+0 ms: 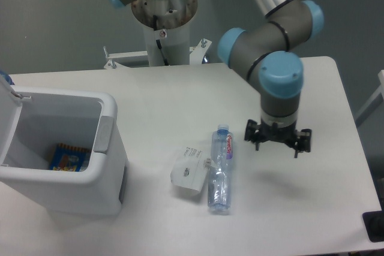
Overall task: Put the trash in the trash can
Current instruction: 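Move the open gripper toward the white paper beside the bottle, then lower the gripper over the white paper and close on it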
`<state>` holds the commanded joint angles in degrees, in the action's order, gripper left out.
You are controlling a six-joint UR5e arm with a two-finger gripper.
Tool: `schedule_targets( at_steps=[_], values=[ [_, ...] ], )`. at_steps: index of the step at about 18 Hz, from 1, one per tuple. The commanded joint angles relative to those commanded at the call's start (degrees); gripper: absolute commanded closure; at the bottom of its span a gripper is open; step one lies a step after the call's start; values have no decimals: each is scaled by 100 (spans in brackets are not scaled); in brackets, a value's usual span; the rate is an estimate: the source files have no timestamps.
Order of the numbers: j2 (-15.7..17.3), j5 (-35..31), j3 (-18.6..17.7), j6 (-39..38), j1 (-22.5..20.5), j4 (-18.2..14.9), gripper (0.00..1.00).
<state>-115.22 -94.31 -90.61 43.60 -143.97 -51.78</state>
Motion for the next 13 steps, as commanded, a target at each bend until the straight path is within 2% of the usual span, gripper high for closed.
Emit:
schedule_targets(
  at_steps=[3,6,13],
  values=[
    [0,-9,-106,-333,307,307,0],
    [-17,-9,-106,-370,580,326,0],
    [-210,61,-404,-317,1064,300,0]
  ],
)
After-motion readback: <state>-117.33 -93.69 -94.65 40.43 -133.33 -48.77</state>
